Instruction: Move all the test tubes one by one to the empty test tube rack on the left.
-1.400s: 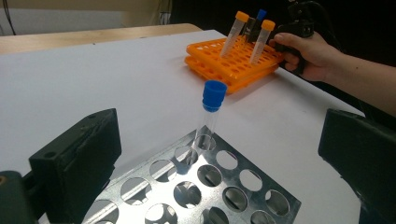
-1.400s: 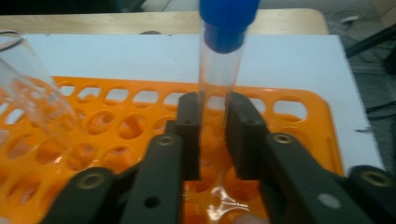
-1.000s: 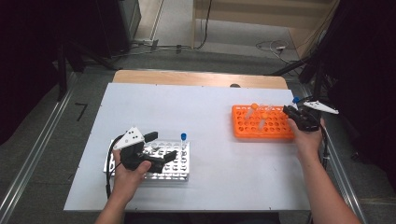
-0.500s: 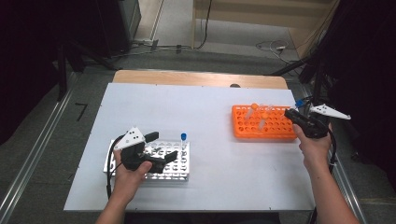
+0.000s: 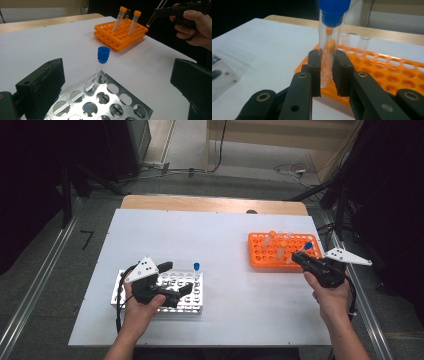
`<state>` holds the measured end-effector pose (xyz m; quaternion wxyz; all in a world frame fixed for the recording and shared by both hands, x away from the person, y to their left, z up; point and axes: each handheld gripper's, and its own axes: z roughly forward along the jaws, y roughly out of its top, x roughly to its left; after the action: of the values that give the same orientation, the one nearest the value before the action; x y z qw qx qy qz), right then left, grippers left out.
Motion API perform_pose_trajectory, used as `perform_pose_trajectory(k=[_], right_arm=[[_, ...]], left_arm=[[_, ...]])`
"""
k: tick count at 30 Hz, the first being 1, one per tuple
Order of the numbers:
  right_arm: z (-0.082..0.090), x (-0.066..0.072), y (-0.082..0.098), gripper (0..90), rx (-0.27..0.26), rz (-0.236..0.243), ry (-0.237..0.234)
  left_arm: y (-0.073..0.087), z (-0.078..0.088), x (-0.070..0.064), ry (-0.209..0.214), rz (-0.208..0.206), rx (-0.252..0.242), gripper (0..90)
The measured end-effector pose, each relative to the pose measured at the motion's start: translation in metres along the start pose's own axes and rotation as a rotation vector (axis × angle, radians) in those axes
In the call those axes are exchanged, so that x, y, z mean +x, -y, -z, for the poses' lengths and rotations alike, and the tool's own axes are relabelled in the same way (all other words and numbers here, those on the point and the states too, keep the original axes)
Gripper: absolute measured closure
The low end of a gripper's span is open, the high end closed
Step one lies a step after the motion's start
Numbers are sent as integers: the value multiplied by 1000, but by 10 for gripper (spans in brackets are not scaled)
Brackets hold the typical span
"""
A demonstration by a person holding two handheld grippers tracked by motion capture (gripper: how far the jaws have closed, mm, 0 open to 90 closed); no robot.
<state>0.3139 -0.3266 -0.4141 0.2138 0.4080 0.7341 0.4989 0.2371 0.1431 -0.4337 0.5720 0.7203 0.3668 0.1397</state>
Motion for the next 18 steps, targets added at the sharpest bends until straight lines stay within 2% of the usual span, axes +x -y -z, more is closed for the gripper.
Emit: perform_pose_trajectory(k=[2, 3, 4, 5, 6, 11, 12, 13, 14, 18], right_arm=[[-1, 5, 1, 753, 6, 7, -17], [-2, 14, 2, 752, 16, 22, -46], [-2, 14, 2, 752, 16, 22, -46], [-3, 23, 3, 752, 20, 37, -77], [-3, 23, 3, 752, 20, 37, -77], [-10, 54, 6, 753, 43, 90, -159], [-10, 54, 6, 753, 43, 90, -159], [-12, 63, 7, 753, 51, 104, -184], [-12, 63, 7, 753, 51, 104, -184], [-19, 83, 9, 752, 69, 129, -234]], left_arm=[[0, -1, -1, 2, -2, 1, 0], [-1, -2, -3, 7, -11, 2, 0], [-1, -2, -3, 7, -11, 2, 0], [-1, -2, -4, 7, -11, 2, 0], [-2, -2, -5, 11, -13, 2, 0], [-4, -4, -11, 21, -20, -1, 0], [-4, -4, -12, 25, -23, 0, 0], [-4, -5, -13, 27, -25, -1, 0], [-5, -5, -14, 32, -25, 0, 0], [-6, -7, -19, 37, -31, -15, 23]])
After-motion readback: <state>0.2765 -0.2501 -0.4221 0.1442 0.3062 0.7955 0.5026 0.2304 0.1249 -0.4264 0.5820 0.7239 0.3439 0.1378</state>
